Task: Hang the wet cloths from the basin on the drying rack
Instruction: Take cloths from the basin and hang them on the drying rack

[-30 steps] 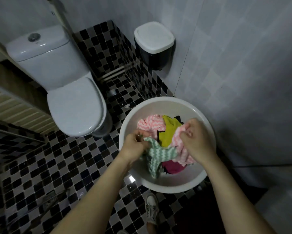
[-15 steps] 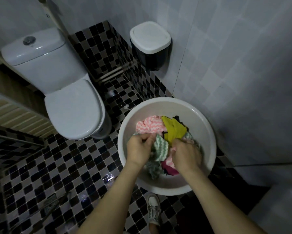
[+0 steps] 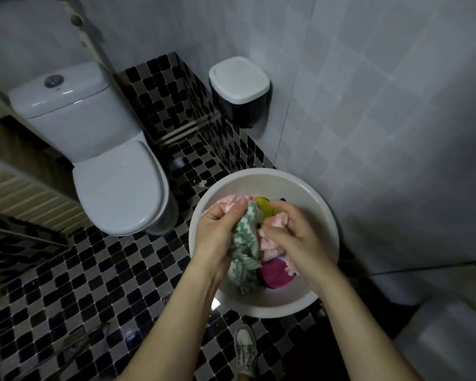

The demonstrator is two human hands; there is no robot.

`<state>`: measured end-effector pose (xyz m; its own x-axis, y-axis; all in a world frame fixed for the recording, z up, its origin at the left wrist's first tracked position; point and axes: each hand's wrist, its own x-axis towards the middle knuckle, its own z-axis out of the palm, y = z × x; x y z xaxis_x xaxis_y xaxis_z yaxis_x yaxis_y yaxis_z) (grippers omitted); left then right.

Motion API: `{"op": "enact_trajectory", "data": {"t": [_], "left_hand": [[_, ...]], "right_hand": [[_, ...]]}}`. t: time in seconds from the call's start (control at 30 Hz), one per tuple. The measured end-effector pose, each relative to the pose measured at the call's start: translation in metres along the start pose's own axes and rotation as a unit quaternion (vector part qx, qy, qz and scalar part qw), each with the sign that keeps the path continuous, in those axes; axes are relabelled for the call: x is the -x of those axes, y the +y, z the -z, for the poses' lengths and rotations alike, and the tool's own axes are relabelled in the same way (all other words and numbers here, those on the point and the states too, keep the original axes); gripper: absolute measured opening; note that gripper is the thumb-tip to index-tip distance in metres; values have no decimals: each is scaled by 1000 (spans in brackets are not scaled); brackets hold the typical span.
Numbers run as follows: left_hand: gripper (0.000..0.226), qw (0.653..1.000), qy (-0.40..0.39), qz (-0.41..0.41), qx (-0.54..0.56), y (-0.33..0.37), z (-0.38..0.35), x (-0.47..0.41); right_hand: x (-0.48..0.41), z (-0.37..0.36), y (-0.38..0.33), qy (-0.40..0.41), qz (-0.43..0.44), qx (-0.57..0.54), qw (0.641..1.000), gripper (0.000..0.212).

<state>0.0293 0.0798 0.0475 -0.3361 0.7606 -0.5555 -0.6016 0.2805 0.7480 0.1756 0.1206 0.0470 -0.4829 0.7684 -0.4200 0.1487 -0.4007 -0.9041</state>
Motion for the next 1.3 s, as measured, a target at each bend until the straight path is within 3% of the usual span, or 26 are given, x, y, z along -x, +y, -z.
{"op": "enact_trajectory", "data": {"t": [0.07, 0.1, 0.23, 0.4, 0.5, 0.67, 0.8, 1.0, 1.07, 1.13, 1.23, 1.3], "left_hand": [[24, 1000, -20, 17, 13, -1, -4, 5], [19, 1000, -24, 16, 13, -3, -5, 7], [19, 1000, 5, -16, -9, -7, -5, 14], [30, 991, 93, -87, -40, -3, 13, 20], [24, 988, 106, -108, -30, 4, 27, 25], [16, 995, 58, -74, 27, 17, 33, 40], [14, 992, 71, -101, 2, 27, 34, 55], [30, 982, 111, -150, -23, 53, 55, 95], [31, 977, 121, -173, -36, 63, 65, 113], [29, 965, 146, -208, -71, 74, 81, 131], [23, 943, 185, -257, -106, 88, 109, 159], [22, 931, 181, -289, -127, 97, 134, 184]], "right_hand": [[1, -3, 2, -70, 10, 90, 993, 61], [1, -5, 4, -67, 30, 134, 988, 65], [3, -5, 4, 42, 64, 212, 974, 49], [6, 8, -8, 109, 14, 97, 989, 25], [2, 22, -7, 137, -23, 45, 989, 15], [5, 15, -16, 136, -28, 46, 989, 30], [19, -4, -42, 73, 16, 123, 990, 55], [47, -59, -80, -106, 48, 192, 975, 7], [54, -85, -88, -178, 59, 249, 950, 28], [63, -119, -91, -190, 91, 357, 910, 47], [76, -169, -96, -174, 187, 388, 885, 14], [78, -198, -98, -217, 198, 377, 878, 18]]}}
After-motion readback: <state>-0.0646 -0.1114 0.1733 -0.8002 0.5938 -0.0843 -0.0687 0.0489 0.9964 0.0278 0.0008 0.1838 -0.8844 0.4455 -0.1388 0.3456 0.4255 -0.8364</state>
